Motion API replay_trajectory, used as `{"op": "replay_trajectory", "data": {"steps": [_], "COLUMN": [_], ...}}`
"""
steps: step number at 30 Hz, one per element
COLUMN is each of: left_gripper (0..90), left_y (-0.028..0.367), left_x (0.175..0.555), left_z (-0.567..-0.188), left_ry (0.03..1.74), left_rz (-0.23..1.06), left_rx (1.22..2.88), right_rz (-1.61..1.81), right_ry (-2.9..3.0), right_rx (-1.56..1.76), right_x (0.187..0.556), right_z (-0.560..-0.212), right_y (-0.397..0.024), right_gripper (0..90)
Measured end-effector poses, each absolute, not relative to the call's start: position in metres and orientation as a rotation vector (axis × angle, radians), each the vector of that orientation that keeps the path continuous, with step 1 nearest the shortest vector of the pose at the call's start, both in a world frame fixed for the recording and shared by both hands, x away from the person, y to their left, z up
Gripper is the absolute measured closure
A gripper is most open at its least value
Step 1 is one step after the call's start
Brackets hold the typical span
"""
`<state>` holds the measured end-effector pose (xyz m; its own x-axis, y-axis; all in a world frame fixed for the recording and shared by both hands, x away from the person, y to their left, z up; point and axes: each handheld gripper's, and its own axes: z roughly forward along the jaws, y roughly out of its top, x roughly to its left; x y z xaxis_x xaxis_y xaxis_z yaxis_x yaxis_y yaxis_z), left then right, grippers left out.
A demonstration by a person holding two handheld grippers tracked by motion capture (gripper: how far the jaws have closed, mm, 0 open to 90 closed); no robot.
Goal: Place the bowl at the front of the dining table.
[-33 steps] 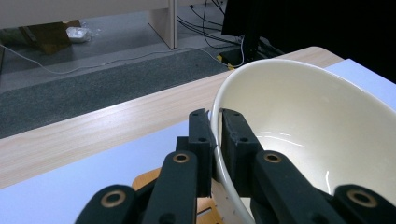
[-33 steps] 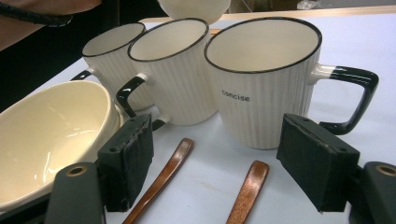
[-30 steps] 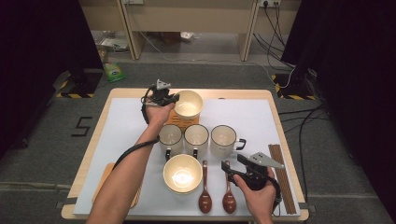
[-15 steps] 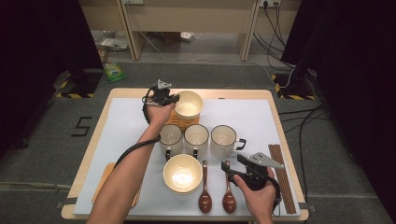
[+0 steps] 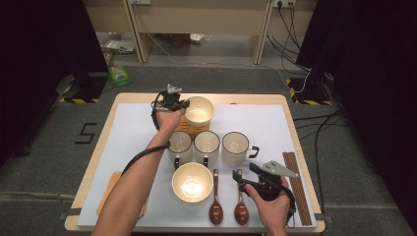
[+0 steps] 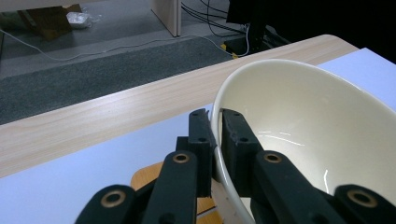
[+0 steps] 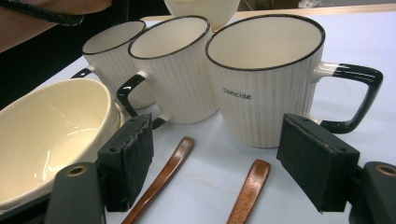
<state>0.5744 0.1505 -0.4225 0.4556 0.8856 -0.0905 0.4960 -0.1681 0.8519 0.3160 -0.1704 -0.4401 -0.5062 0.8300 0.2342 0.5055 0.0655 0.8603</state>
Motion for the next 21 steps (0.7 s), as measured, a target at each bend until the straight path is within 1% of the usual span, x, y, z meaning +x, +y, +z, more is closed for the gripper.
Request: {"op": "replay_trajectory", "data": {"steps": [21], "left_gripper": [82.3], "left_y": [0.1495], "left_x": [0.5798], "left_z": [-0.4293], "left_ry": [1.195], "left_rz": [0.542], "left_rx": [1.833], "right_rz": [1.417], "right_ry": [2.028], "right_rx": [1.340], "right_x": [0.3163], "right_z": [-0.4406], "right_y": [-0.1708], "right_gripper": [26.9]}}
